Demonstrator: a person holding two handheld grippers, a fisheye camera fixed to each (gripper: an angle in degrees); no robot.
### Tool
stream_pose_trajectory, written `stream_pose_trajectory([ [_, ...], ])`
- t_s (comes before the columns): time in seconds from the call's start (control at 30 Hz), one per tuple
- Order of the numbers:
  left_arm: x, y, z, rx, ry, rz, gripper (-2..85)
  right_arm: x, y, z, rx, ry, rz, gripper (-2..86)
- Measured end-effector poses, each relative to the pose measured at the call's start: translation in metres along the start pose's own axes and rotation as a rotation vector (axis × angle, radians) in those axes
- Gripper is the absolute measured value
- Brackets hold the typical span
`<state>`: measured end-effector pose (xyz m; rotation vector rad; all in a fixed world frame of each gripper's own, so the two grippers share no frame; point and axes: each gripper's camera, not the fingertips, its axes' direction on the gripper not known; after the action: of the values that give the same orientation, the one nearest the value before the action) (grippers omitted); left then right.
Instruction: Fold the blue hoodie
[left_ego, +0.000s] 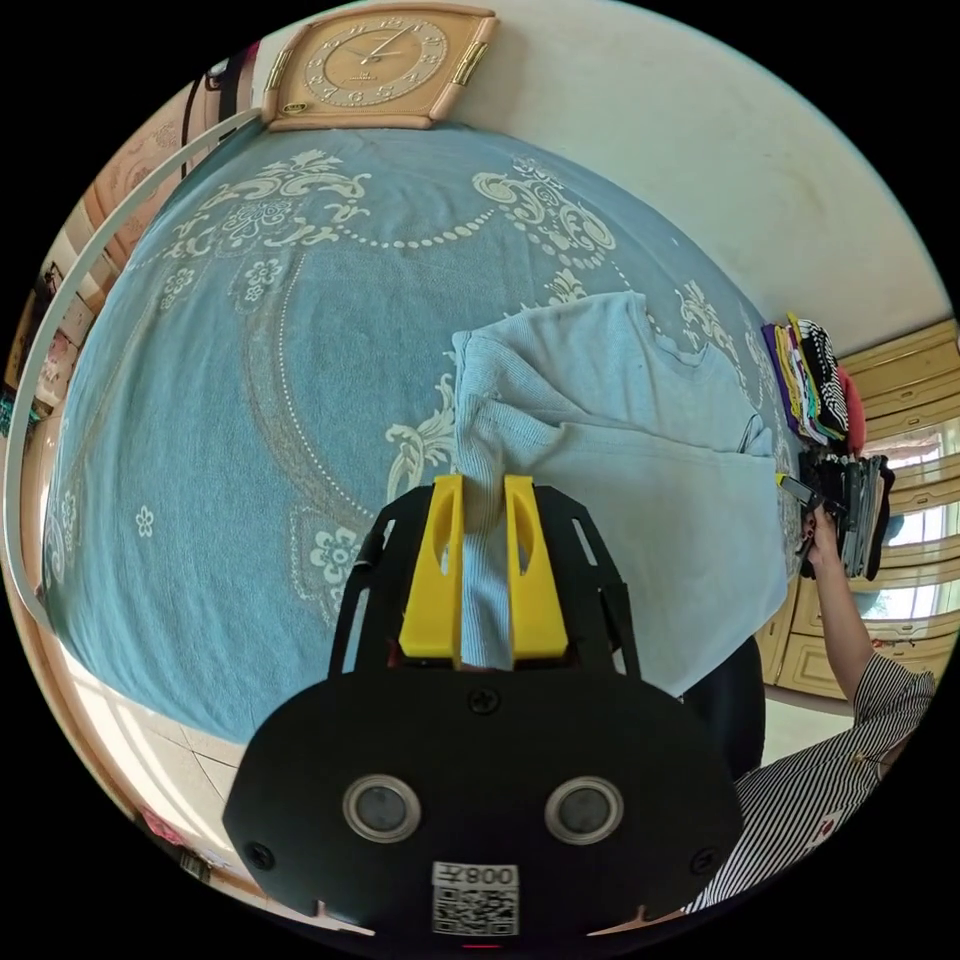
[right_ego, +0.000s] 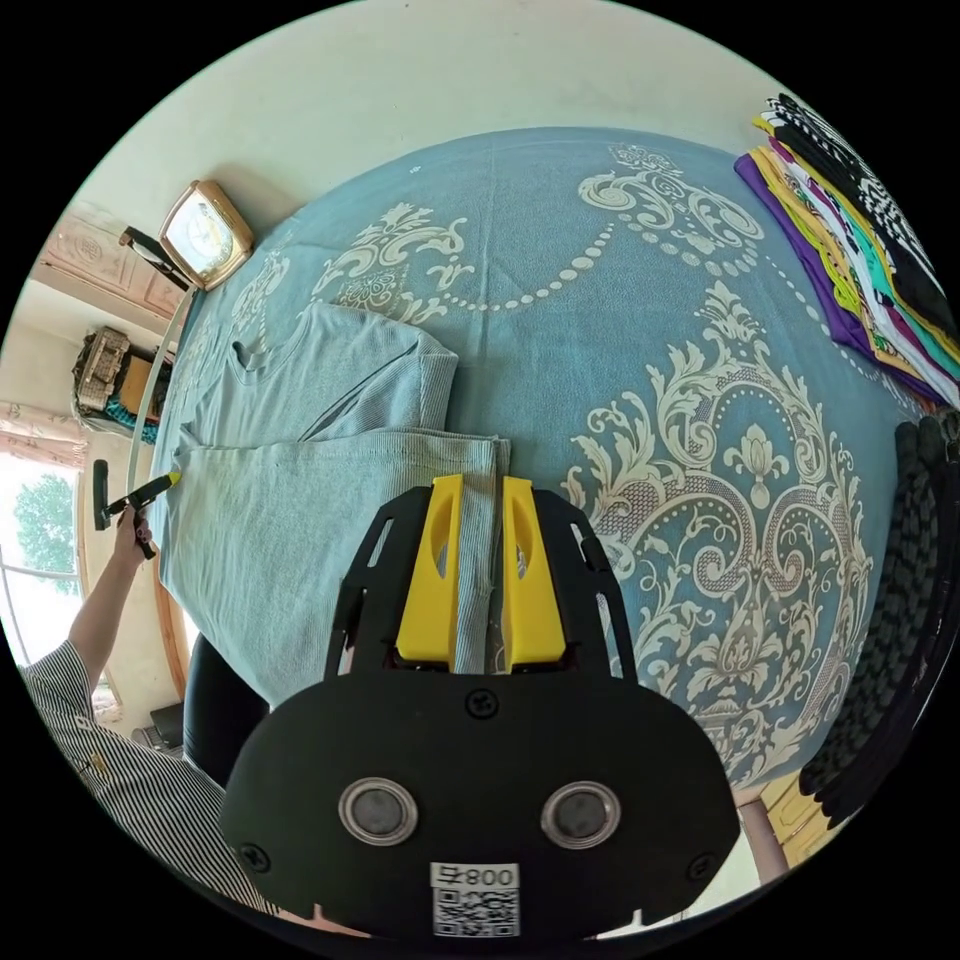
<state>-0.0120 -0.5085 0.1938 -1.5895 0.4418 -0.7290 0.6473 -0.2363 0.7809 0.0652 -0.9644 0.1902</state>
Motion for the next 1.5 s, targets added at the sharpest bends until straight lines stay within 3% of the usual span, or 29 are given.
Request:
stream_pose_trajectory([
  [0.6, 0.061, 0.025, -0.051, 0.116, -0.129, 0.039, 3.4, -0.050, 0.035, -0.018, 0.079, 0.115, -0.022, 1.5],
  [1.2, 0.069, 0.044, -0.128, 0.329, 0.012, 0.065, 1.8, -0.069, 0.080, -0.114, 0.342, -0.014, -0.051, 1.4],
  [1.5, 0.052, -0.003, -0.150, 0.427, 0.064, 0.041, 1.7, -0.066, 0.052, -0.145, 0.464, -0.049, -0.028, 1.3],
])
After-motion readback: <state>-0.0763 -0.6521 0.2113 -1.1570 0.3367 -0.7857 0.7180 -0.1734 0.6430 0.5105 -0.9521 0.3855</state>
